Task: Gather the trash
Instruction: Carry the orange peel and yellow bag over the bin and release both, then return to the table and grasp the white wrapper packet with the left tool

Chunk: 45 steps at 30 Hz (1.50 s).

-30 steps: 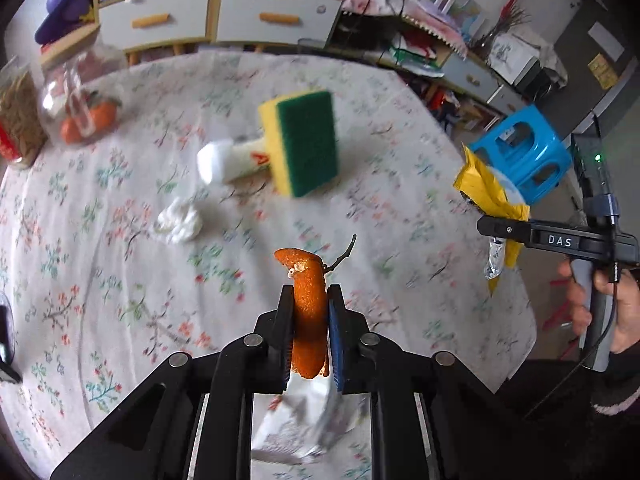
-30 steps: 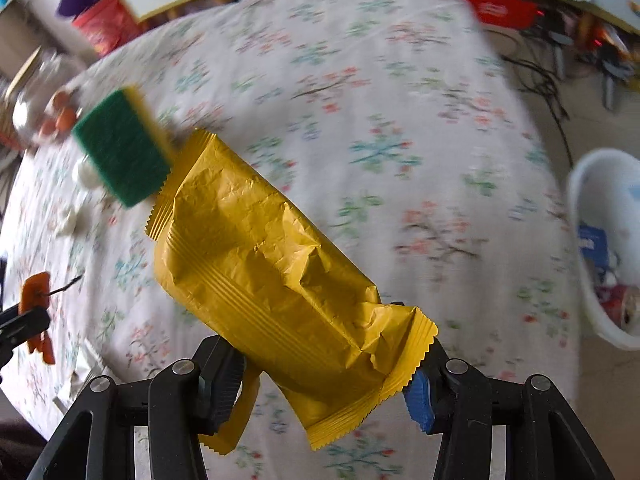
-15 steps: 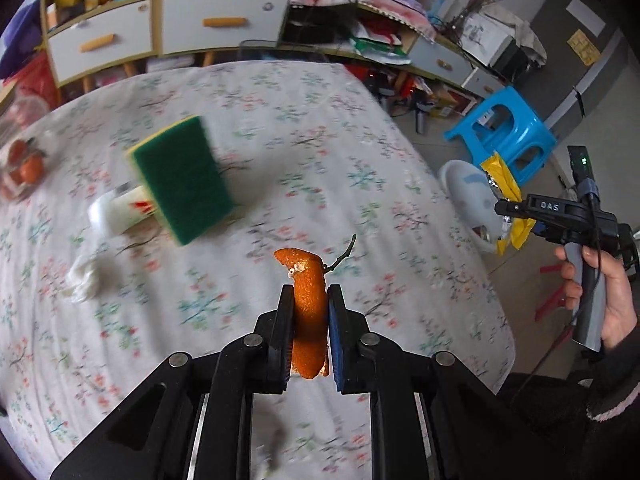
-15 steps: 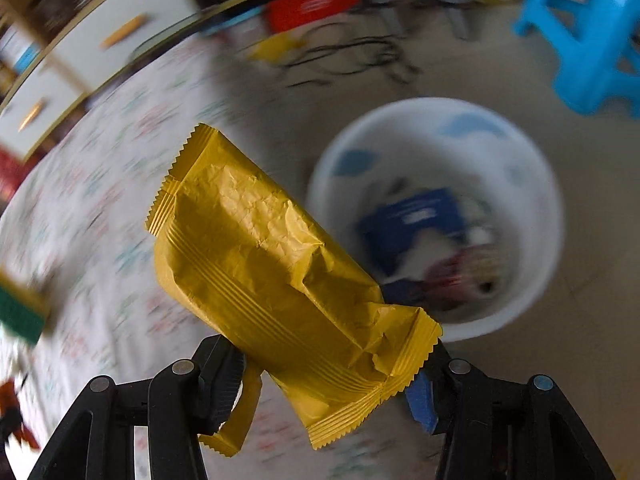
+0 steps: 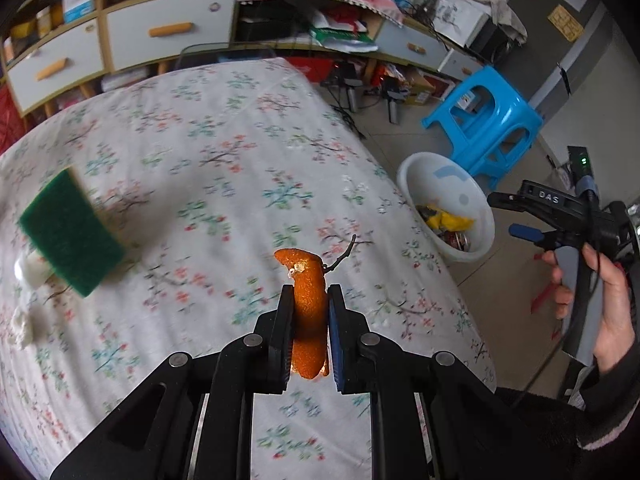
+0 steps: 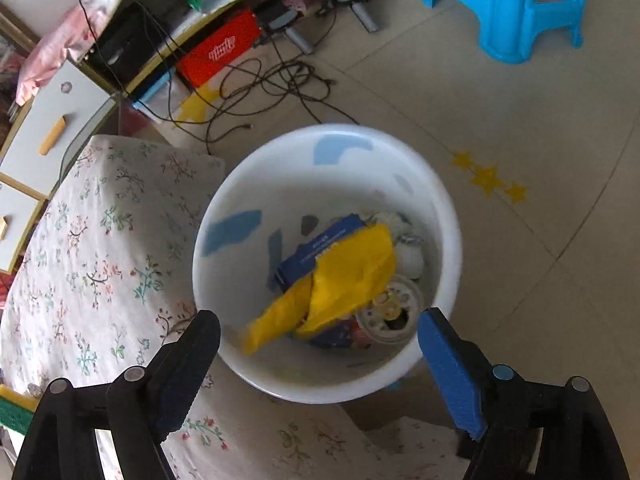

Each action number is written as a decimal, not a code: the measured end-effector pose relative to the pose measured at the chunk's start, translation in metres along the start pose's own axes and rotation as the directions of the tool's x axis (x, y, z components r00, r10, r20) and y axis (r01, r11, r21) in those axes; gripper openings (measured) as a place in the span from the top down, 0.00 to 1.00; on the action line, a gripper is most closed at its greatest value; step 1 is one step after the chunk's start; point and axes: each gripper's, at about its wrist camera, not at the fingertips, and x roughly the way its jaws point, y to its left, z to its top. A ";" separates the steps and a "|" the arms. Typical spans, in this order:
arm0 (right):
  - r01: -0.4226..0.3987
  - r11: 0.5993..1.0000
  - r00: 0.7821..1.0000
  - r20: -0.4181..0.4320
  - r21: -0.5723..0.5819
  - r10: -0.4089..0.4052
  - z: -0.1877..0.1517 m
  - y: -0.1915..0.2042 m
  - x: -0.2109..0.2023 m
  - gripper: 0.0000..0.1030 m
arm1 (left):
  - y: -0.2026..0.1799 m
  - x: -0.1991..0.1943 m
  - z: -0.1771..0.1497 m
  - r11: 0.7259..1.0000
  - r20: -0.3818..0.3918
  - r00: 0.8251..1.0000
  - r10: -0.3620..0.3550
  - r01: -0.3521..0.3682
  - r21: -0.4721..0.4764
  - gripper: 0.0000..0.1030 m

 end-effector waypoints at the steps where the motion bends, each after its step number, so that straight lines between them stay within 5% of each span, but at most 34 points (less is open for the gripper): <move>1: 0.007 1.000 1.000 0.003 -0.009 -0.007 0.000 0.000 -0.002 0.18 | -0.006 0.004 0.003 1.000 -0.004 1.000 -0.003 0.003 0.011 0.85; 16: 0.149 0.977 0.989 0.048 -0.154 -0.143 -0.016 -0.057 -0.041 0.18 | -0.125 0.086 0.055 0.983 -0.031 0.994 -0.103 0.106 0.147 0.84; 28: 0.151 0.975 0.988 0.059 -0.165 -0.143 -0.015 -0.090 -0.053 0.18 | -0.164 0.113 0.072 0.975 0.032 0.994 -0.105 0.097 0.198 0.82; 30: 0.147 0.976 0.988 0.060 -0.163 -0.139 -0.015 -0.092 -0.054 0.18 | -0.165 0.113 0.075 0.976 0.029 0.995 -0.092 0.084 0.203 0.64; 32: 0.144 0.976 0.989 0.062 -0.164 -0.136 -0.016 -0.091 -0.055 0.18 | -0.163 0.112 0.075 0.979 0.012 0.997 -0.071 0.068 0.194 0.21; 45: 0.105 0.977 0.993 0.067 -0.185 -0.094 -0.027 -0.070 -0.062 0.18 | -0.115 0.047 0.041 0.977 0.046 0.999 -0.002 -0.008 0.213 0.07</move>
